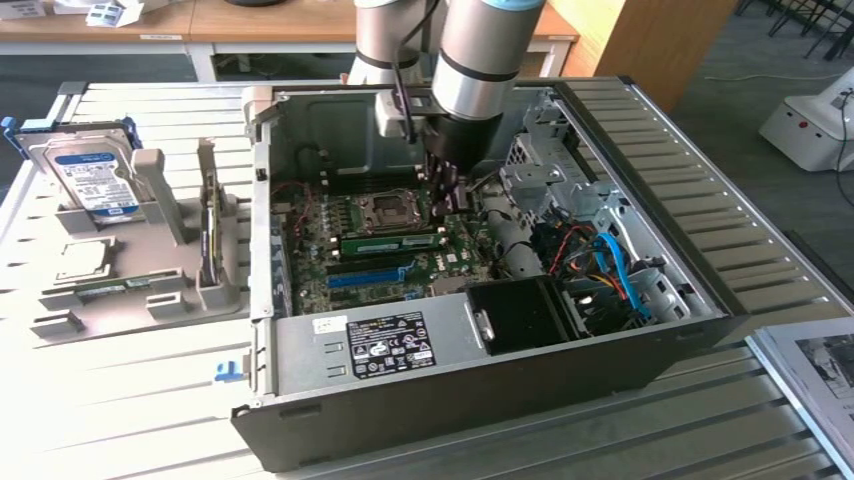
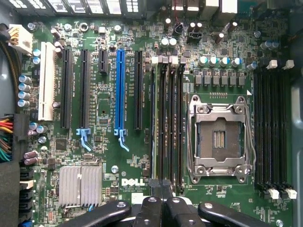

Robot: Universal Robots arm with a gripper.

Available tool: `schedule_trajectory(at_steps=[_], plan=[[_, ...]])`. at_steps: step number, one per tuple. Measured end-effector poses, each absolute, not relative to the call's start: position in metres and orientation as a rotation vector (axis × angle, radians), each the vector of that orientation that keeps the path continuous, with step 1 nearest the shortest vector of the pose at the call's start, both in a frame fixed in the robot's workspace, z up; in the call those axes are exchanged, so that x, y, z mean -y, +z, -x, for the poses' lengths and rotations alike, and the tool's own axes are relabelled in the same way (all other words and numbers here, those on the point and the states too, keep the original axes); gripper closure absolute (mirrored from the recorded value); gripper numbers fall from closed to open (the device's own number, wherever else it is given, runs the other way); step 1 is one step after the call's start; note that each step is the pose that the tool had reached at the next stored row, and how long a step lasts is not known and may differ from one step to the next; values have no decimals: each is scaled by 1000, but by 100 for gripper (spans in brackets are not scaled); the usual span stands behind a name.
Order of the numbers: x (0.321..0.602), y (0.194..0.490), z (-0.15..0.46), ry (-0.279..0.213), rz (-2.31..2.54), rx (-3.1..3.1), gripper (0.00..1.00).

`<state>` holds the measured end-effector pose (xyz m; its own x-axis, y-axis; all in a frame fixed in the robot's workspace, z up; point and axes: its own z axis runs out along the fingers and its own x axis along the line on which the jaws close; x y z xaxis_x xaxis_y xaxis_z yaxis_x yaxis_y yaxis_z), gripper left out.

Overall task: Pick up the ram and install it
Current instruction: 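Press down the ram until it locks into place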

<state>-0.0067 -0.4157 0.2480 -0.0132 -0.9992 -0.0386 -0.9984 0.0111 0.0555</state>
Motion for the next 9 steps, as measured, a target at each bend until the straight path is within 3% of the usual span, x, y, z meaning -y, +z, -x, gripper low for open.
schedule_trajectory(at_steps=[9], plan=[[416,248,14,-104,-2199,2226,90]])
